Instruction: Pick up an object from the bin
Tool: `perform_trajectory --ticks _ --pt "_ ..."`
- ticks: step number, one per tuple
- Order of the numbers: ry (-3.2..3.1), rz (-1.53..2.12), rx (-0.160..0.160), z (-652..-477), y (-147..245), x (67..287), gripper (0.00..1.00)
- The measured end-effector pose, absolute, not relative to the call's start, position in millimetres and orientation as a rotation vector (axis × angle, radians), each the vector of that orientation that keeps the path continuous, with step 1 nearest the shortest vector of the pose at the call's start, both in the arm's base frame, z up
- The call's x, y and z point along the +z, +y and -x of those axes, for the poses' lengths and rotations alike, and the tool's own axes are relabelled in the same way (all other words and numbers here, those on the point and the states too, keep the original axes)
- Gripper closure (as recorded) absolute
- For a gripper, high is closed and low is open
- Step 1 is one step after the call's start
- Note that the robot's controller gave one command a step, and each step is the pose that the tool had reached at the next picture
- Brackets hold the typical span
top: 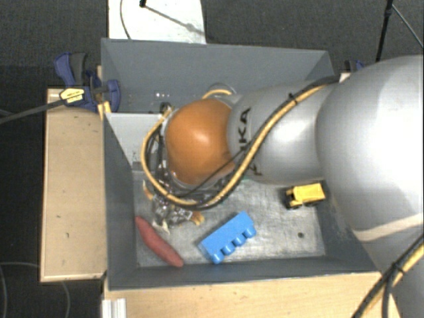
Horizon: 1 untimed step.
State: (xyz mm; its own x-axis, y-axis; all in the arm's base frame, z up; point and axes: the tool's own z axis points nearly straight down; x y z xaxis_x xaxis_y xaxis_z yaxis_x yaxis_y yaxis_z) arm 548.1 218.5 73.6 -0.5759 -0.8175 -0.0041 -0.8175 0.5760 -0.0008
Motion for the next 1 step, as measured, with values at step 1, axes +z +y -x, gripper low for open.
perform_trajectory --ticks 1 --pt "2.822 1.392 0.009 -556.7 216.1 73.0 1.00"
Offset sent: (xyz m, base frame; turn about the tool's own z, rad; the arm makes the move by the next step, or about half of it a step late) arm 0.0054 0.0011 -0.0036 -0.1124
